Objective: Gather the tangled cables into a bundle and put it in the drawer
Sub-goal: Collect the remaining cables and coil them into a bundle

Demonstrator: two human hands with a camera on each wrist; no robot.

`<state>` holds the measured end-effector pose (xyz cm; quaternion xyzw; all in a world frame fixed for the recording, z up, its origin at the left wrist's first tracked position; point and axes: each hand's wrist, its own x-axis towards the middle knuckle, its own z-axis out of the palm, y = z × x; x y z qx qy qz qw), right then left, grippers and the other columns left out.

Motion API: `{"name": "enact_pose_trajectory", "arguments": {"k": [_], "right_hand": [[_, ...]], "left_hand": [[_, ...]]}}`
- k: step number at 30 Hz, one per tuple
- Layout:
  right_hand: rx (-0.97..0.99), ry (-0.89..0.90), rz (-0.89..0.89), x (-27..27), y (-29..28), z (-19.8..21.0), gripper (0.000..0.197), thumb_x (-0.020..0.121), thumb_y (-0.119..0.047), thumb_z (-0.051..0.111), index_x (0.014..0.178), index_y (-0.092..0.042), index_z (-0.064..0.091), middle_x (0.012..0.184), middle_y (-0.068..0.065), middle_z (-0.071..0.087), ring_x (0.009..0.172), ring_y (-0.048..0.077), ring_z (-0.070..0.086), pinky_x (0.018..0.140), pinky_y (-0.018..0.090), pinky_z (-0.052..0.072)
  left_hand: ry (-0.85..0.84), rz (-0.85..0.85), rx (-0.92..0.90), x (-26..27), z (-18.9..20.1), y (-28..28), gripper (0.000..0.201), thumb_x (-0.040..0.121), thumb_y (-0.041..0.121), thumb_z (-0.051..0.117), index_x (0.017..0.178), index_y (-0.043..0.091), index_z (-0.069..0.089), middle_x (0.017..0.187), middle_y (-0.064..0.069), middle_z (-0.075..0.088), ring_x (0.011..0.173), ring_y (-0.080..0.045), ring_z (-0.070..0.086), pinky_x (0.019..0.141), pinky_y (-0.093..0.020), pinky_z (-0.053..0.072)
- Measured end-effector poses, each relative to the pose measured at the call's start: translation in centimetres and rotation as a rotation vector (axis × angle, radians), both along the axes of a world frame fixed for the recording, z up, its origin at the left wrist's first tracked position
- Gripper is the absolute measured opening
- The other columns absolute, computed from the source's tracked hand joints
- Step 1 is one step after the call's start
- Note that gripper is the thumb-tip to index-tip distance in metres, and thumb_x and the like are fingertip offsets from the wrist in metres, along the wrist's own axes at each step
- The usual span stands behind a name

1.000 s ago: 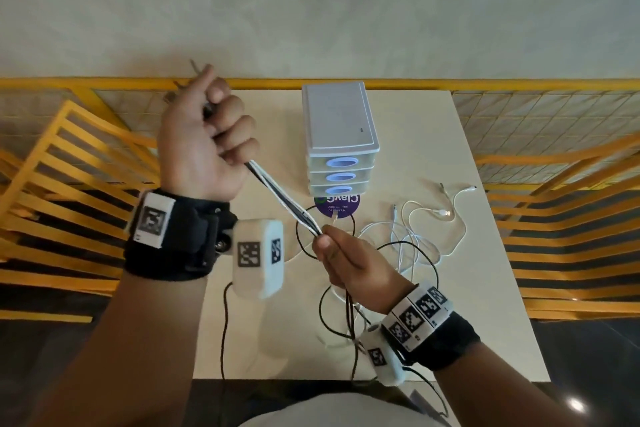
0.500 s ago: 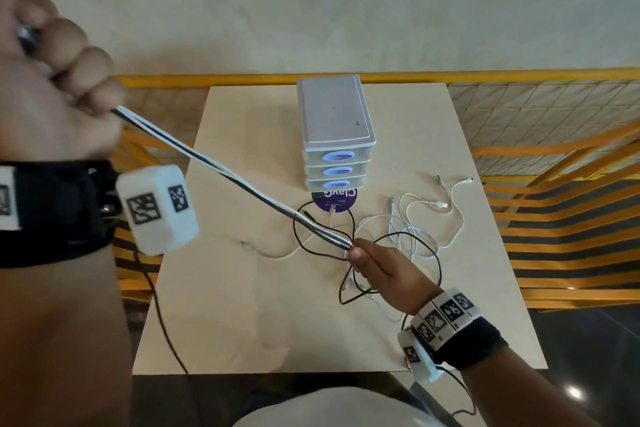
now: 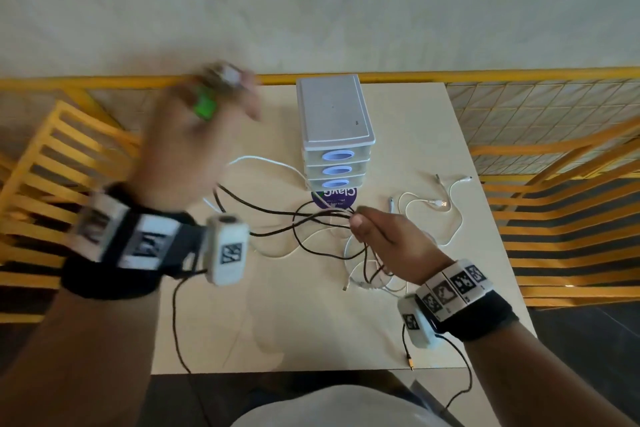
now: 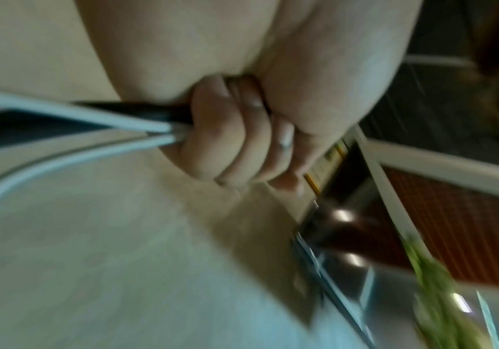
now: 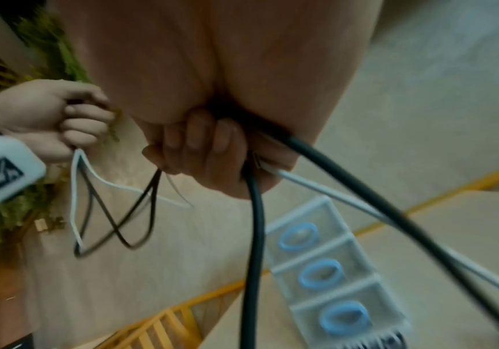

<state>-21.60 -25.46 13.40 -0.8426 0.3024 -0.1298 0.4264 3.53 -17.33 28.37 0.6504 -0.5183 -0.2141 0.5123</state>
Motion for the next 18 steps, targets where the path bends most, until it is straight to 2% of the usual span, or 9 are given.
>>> {"name": "enact_pose_trajectory", "arguments": {"k": [2,4,7,9,10,12,15,17,18], "right_hand": [[-0.042,-0.041,0.054,1.2,-0.3,1.4,0.034,0.109,-0.031,0.038,0.08,-0.02,0.051,0.059,-0.018,0.053,0.057,0.002,0.052,0.057,0.011,0.04],[-0.106,-0.106,0.088,2.2,-0.4,1.9,0.037,0.108,-0.036,0.038,0.081,-0.019,0.056,0.063,-0.014,0.052,0.063,0.0,0.051,0.063,0.01,0.038],[-0.097,-0.171,0.071,2.6,-0.6,1.4,0.028,0.096,-0.038,0.033,0.075,-0.034,0.051,0.063,-0.023,0.055,0.064,-0.002,0.051,0.064,0.008,0.037],[-0.062,-0.161,0.063,2.4,-0.8,1.1,0.024,0.098,-0.037,0.033,0.078,-0.039,0.045,0.066,-0.022,0.054,0.064,0.003,0.051,0.065,0.022,0.042],[-0.051,-0.137,0.064,2.2,-0.8,0.9,0.025,0.1,-0.035,0.034,0.08,-0.035,0.049,0.069,-0.02,0.054,0.066,0.007,0.052,0.067,0.029,0.044],[-0.019,-0.103,0.086,1.9,-0.7,0.5,0.027,0.104,-0.027,0.038,0.083,-0.026,0.055,0.072,-0.018,0.055,0.069,0.008,0.053,0.067,0.025,0.044],[0.104,-0.138,0.1,1.6,0.1,0.2,0.031,0.108,-0.025,0.04,0.079,-0.031,0.05,0.063,-0.012,0.046,0.058,0.006,0.045,0.059,0.022,0.044],[0.199,-0.171,0.068,1.3,0.5,-0.1,0.031,0.108,-0.034,0.038,0.081,-0.026,0.049,0.064,-0.003,0.045,0.055,0.014,0.048,0.055,0.032,0.05],[0.208,-0.174,0.059,1.3,0.7,-0.3,0.03,0.107,-0.036,0.037,0.084,-0.023,0.05,0.065,0.005,0.045,0.055,0.017,0.049,0.055,0.031,0.05]], "left_hand": [[-0.376,-0.176,0.087,-3.9,-2.5,-0.1,0.026,0.105,0.039,0.051,0.096,0.027,0.071,0.084,0.014,0.07,0.075,-0.001,0.065,0.068,-0.023,0.049],[-0.644,-0.232,0.101,-5.4,-4.6,-0.2,0.033,0.102,0.052,0.047,0.114,0.033,0.072,0.101,0.012,0.069,0.081,-0.009,0.068,0.071,-0.03,0.054],[-0.814,-0.278,0.124,-6.2,-7.1,0.1,0.042,0.1,0.058,0.044,0.12,0.032,0.07,0.113,0.011,0.067,0.08,-0.018,0.071,0.064,-0.035,0.057],[-0.811,-0.282,0.176,-6.5,-8.3,0.2,0.048,0.1,0.06,0.039,0.127,0.032,0.067,0.109,0.009,0.073,0.087,-0.019,0.072,0.067,-0.033,0.055],[-0.799,-0.272,0.225,-6.5,-8.7,0.3,0.048,0.101,0.061,0.038,0.125,0.032,0.067,0.1,0.006,0.075,0.086,-0.02,0.071,0.066,-0.032,0.052],[-0.804,-0.257,0.335,-6.2,-9.4,0.3,0.055,0.098,0.069,0.031,0.103,0.03,0.068,0.079,0.003,0.071,0.077,-0.021,0.067,0.061,-0.032,0.046],[-0.814,-0.226,0.326,-5.5,-9.4,0.4,0.066,0.092,0.075,0.023,0.082,0.026,0.066,0.061,0.001,0.059,0.063,-0.022,0.06,0.056,-0.033,0.045],[-0.782,-0.158,0.27,-4.0,-8.8,0.4,0.056,0.096,0.069,0.032,0.065,0.027,0.052,0.049,0.001,0.045,0.053,-0.023,0.047,0.05,-0.031,0.036],[-0.808,-0.13,0.25,-3.4,-7.8,0.3,0.052,0.098,0.065,0.036,0.059,0.03,0.039,0.045,0.003,0.036,0.05,-0.023,0.041,0.046,-0.029,0.029]]}}
